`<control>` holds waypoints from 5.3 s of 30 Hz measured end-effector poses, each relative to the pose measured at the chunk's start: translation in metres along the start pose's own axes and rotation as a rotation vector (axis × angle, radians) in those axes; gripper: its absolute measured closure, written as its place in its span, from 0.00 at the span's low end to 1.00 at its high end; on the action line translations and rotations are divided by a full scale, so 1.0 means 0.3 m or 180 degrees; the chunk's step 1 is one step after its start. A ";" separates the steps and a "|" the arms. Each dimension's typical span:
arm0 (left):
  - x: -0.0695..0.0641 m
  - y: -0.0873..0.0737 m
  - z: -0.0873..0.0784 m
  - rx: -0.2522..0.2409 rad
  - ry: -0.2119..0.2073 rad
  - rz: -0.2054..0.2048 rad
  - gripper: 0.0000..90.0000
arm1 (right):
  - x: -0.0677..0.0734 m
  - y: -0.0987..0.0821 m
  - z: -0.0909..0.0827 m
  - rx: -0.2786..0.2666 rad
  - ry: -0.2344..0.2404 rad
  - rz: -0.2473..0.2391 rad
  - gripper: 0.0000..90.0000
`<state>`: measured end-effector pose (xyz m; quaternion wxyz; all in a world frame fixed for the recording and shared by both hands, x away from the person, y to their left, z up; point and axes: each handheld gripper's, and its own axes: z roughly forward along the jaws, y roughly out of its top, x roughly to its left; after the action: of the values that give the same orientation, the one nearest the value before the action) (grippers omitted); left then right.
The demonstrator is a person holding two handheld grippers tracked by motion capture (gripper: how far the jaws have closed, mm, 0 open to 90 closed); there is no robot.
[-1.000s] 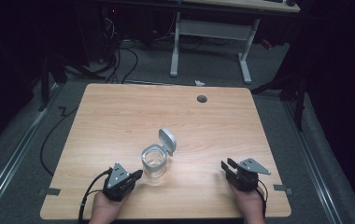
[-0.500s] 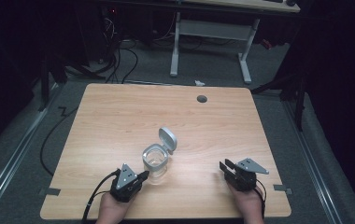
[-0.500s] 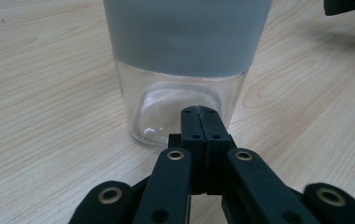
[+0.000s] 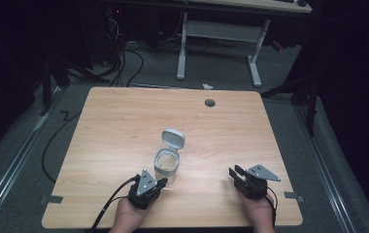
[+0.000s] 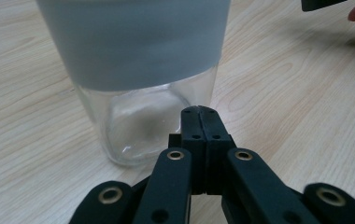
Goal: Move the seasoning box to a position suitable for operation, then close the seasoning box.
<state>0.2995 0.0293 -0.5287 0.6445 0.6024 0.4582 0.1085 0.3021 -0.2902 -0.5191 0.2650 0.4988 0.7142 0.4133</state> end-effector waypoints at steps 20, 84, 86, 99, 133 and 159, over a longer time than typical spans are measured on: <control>0.136 0.092 -0.044 -0.0311 0.0496 -0.0077 1.00 | -0.003 -0.001 0.000 0.0004 0.0014 0.0037 0.77; 0.002 -0.008 0.023 -0.0095 0.0013 -0.0063 1.00 | 0.284 0.327 0.252 -0.0089 0.0452 -0.0419 1.00; 0.004 -0.011 0.023 -0.0087 0.0016 -0.0066 1.00 | 0.285 0.339 0.259 -0.0103 0.0445 -0.0415 1.00; 0.005 -0.012 0.021 -0.0134 0.0013 -0.0072 0.99 | 0.297 0.436 0.306 -0.0188 0.0497 -0.0344 1.00; 0.006 0.010 -0.017 0.0070 -0.0075 -0.0021 0.97 | 0.351 0.379 0.190 -0.0313 0.0672 -0.0490 1.00; 0.418 0.220 -0.222 -0.0497 0.0990 -0.0232 0.63 | 0.042 0.186 0.103 -0.0120 0.0121 -0.0028 0.95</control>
<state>0.3483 0.1777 -0.5189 0.6142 0.5095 0.5641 0.2121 0.3494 -0.2594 -0.4870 0.2625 0.4827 0.7134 0.4350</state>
